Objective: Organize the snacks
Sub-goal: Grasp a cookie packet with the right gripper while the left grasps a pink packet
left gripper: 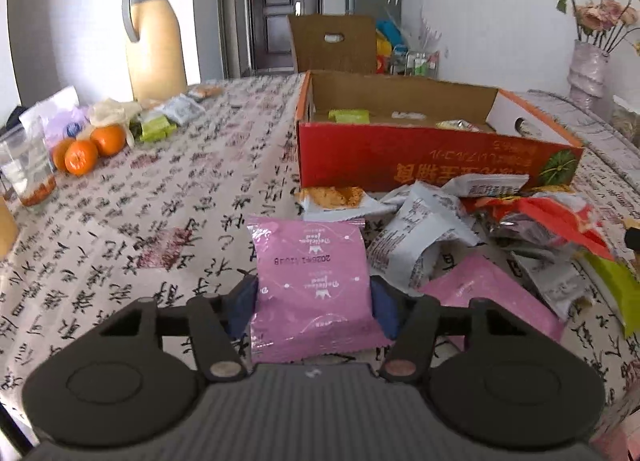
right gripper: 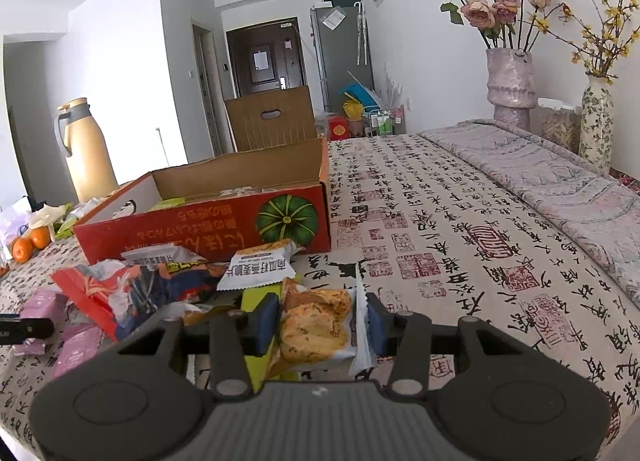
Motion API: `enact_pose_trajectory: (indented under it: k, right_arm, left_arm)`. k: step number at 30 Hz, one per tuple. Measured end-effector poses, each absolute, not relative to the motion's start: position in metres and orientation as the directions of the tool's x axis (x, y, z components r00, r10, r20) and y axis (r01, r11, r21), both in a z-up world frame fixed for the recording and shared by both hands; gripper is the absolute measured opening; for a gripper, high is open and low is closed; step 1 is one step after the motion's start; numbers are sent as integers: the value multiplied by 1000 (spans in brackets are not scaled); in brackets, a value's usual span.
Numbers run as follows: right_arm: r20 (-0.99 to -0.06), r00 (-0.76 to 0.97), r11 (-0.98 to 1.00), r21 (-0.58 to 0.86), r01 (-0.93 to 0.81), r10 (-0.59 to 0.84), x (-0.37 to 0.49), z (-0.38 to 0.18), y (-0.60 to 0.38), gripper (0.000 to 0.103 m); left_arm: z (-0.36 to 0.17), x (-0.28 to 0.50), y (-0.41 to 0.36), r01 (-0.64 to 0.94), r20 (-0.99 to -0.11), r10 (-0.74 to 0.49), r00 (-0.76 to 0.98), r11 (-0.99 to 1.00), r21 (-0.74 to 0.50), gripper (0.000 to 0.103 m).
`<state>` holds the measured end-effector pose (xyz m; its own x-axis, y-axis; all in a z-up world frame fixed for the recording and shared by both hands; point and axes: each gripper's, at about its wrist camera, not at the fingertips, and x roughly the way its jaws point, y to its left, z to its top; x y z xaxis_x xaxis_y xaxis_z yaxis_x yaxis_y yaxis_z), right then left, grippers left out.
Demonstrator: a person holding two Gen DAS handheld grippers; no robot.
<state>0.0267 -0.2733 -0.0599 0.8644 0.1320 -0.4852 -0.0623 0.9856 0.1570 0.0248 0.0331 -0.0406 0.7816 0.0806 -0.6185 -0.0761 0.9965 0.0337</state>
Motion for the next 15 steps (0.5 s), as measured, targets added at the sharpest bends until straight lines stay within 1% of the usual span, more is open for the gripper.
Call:
enact_pose_trajectory:
  k: [7,15]
  right_arm:
    - [-469,872,985,154,-75,139,27,-53,-268,45]
    - [-425,890,983,146,-113,165,36,-38,-256,45]
  left_arm:
    - [-18,14,33,-65,-543,62,837,998,14,61]
    - [2,29,22,-27,-492,24,870,1000,0,61]
